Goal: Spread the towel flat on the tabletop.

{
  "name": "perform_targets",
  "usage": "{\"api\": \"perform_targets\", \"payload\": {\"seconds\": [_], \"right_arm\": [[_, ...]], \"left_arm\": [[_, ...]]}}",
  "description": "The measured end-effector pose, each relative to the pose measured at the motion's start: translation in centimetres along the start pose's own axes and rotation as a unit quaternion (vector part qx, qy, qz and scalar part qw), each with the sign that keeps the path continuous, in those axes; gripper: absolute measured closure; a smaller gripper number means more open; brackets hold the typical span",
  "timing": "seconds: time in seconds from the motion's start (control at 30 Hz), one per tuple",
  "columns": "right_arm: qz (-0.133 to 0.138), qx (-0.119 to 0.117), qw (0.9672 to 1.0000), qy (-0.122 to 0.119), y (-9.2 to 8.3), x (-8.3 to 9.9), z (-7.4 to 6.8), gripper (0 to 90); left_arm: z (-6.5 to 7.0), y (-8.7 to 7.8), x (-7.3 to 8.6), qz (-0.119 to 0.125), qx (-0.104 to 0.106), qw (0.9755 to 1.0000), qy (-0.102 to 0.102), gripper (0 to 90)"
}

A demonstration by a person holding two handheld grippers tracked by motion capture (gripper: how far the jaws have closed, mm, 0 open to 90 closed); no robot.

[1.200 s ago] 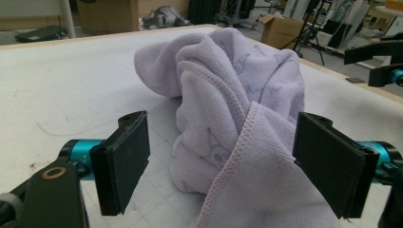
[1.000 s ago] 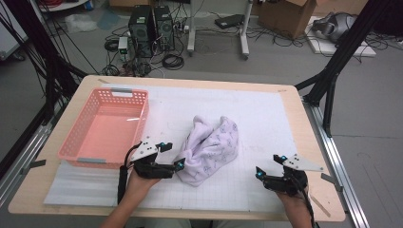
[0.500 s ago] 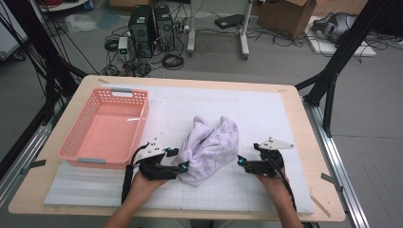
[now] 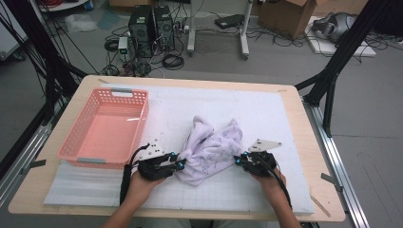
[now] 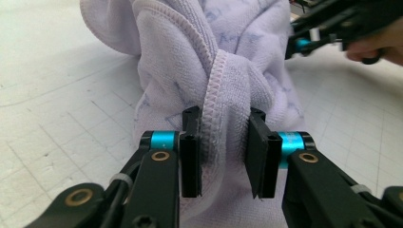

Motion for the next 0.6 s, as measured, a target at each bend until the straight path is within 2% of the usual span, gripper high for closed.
{"api": "perform_targets", "payload": {"seconds": [0.1,0.23,0.3,0.43,0.47,0.5,0.57,0.6], "right_arm": [[-0.002,0.001,1.0000,0.001,-2.3,1.5,-0.9,79.2],[-0.008,-0.003,0.9997,-0.021,-4.4,2.7,-2.9,79.0],[-0.014,-0.012,0.9996,-0.023,-5.0,3.3,-4.0,79.1],[-0.028,-0.035,0.9984,-0.034,-5.5,4.6,-6.0,77.9],[-0.029,-0.038,0.9981,-0.039,-5.7,4.7,-6.3,74.6],[-0.025,-0.029,0.9981,-0.048,-6.0,4.7,-6.5,70.2],[-0.001,-0.013,0.9984,-0.055,-6.7,4.1,-6.5,61.3],[0.016,-0.004,0.9986,-0.050,-7.1,3.7,-6.2,57.5]], "left_arm": [[0.2,0.1,-0.1,0.004,0.001,1.0000,0.003,71.4],[0.7,0.3,-0.2,0.008,0.002,1.0000,0.005,68.5],[0.7,0.3,-0.2,0.007,0.001,1.0000,-0.003,61.9],[0.5,0.2,-0.2,0.006,0.000,1.0000,-0.007,58.5],[0.5,0.2,-0.2,0.007,0.000,1.0000,-0.006,58.6],[0.5,0.2,-0.2,0.007,0.000,1.0000,-0.003,59.7],[0.6,0.2,-0.2,0.008,0.001,1.0000,0.001,65.1],[0.6,0.2,-0.2,0.008,0.003,1.0000,0.004,68.6]]}}
Point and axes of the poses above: each handheld gripper's, and its own axes: y roughly forward along the jaws, x roughly out of its underside, z roughly to its right, the point moved 6 cm from there along y, roughly forward along the jaws, and after that the axes turned 11 degrees about -x, right-handed, at the moved point
